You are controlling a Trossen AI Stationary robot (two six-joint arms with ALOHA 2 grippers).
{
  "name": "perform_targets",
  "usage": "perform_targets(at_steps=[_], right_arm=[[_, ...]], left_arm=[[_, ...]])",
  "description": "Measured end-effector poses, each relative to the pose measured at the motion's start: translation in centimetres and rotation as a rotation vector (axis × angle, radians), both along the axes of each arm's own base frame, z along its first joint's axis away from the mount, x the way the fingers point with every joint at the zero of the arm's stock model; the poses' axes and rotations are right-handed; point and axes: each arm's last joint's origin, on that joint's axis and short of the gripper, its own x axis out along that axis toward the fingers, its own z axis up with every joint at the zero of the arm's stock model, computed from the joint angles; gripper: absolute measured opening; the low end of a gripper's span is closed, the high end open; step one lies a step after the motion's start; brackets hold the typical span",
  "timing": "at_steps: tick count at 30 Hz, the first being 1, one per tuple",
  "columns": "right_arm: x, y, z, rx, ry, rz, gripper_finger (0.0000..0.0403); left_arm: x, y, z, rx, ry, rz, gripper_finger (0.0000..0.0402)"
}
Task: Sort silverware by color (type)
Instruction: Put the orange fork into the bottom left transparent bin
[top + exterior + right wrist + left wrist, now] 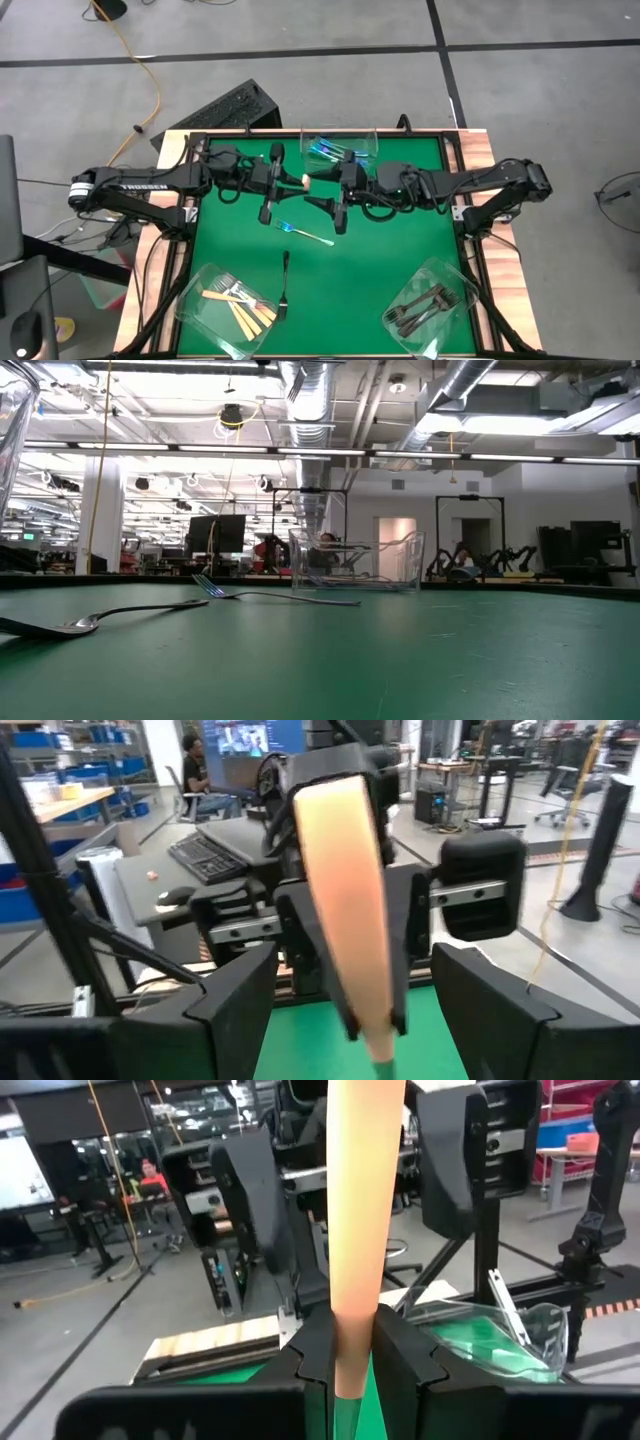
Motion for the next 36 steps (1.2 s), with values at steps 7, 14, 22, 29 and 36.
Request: perform_targets(at_steps=[7, 14, 22, 29, 36], right_arm=[[0.0, -0.5, 0.0, 0.007, -0.002, -0.026, 0.0285], [0.1, -1.2, 0.2, 0.012, -0.024, -0.045, 0.0285], [0.1, -1.2, 0.2, 0.028, -0.027, -0.045, 0.0256], [0.1, -1.2, 0.2, 0.029, -0.027, -0.034, 0.0174], [0.9, -1.3, -0.4, 0.033, -0.014, 0.001, 0.0093]], left_arm=[[0.0, 0.0, 0.0, -0.008, -0.002, 0.0, 0.0027], [0.0, 0.0, 0.1, 0.0, -0.008, 0.002, 0.0027], [0.0, 0.0, 0.1, 0.011, -0.008, 0.007, 0.0027], [0.0, 0.0, 0.1, 0.01, -0.008, 0.013, 0.0027], [0.0, 0.0, -0.1, -0.01, 0.013, 0.007, 0.0027]])
